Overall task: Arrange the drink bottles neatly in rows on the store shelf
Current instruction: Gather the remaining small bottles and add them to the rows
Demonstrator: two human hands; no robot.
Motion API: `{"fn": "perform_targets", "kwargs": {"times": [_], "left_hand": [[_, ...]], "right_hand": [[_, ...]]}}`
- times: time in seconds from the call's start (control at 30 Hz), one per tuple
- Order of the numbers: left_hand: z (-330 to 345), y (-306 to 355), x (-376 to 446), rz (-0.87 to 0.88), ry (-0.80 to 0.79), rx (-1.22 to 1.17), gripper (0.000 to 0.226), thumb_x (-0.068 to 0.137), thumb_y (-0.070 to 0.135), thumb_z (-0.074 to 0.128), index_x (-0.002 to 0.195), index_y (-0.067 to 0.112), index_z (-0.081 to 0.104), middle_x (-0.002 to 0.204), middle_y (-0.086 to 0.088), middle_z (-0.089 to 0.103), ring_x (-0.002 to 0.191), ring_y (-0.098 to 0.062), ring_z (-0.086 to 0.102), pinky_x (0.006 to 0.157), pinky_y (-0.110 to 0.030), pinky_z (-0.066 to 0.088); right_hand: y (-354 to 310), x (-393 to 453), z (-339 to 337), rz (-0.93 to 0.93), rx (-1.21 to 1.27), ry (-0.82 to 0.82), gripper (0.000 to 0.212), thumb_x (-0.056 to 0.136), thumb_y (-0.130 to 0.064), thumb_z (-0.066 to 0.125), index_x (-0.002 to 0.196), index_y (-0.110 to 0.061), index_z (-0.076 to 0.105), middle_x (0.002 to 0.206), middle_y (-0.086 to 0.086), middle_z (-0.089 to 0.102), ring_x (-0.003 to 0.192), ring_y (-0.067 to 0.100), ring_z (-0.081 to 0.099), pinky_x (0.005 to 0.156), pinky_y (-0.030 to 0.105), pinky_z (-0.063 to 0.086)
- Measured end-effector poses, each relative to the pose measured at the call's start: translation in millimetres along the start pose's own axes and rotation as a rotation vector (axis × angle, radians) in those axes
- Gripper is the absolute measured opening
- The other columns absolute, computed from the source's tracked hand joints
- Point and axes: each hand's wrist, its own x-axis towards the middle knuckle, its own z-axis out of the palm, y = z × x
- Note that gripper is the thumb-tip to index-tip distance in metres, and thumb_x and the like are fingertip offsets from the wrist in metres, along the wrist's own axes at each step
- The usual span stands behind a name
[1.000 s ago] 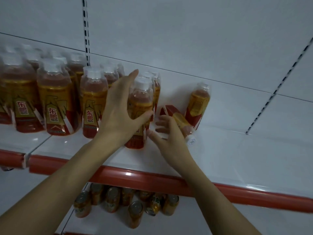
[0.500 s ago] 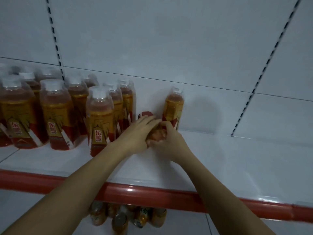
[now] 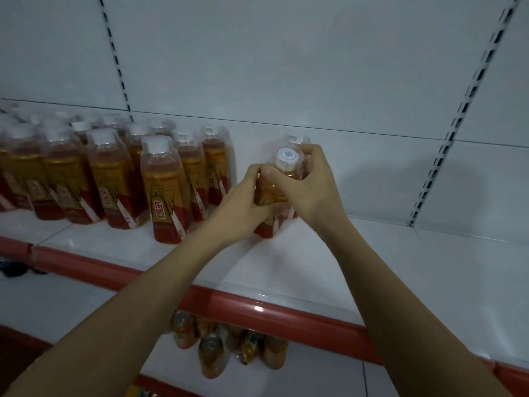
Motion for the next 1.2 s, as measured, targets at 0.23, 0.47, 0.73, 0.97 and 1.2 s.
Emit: {"fn": "perform_targets", "kwargs": {"times": [0.23,0.47,0.73,0.97,1.2], "left_hand": [[3,0,16,-0.122,0.067,-0.153,0.064,0.085,0.036,0.075,0.138,0.031,0.040,0.119,0.012,0.065,0.111,-0.006,0.062,0.092,-0.031,0.055],[12,-9,20,-0.161,0.123,-0.148,0.066,0.086,0.043,0.073,0.141,0.034,0.039,0.121,0.014,0.063,0.107,0.002,0.058,0.094,-0.031,0.053],[-6,-8,-8,-0.092,-0.063,-0.086,0.090,0.095,0.039,0.061,0.157,0.035,-0.005,0.161,0.005,0.025,0.139,-0.004,0.028,0.108,-0.027,0.026],[-57,-15,-63,0.066,0.178,0.175,0.033,0.096,0.046,0.052,0.128,0.035,0.055,0.115,0.016,0.059,0.108,-0.005,0.055,0.090,-0.035,0.051],[-131,-10,-121,-0.180,0.264,0.615,0.021,0.095,0.050,0.051,0.094,0.032,0.062,0.088,0.015,0.060,0.081,-0.005,0.054,0.064,-0.029,0.046]], "right_hand": [[44,7,-14,0.107,0.088,-0.358,0.088,0.084,-0.024,0.083,0.152,-0.029,0.028,0.136,-0.005,0.059,0.125,0.006,0.058,0.101,0.033,0.055],[75,0,5,-0.005,-0.090,-0.268,0.093,0.092,-0.003,0.069,0.160,-0.030,0.012,0.153,-0.001,0.041,0.140,0.014,0.045,0.109,0.048,0.049],[47,-25,9,0.002,-0.346,0.116,0.027,0.104,-0.023,0.054,0.130,-0.025,0.050,0.107,-0.018,0.060,0.091,0.001,0.062,0.071,0.013,0.048],[-5,-49,47,-0.193,-0.344,0.017,0.025,0.102,-0.028,0.052,0.080,-0.018,0.060,0.069,-0.004,0.062,0.063,0.013,0.058,0.060,0.033,0.050],[-36,-52,105,-0.238,-0.461,-0.462,0.036,0.104,-0.035,0.049,0.071,-0.021,0.057,0.066,-0.002,0.061,0.065,0.019,0.059,0.067,0.045,0.052]]}}
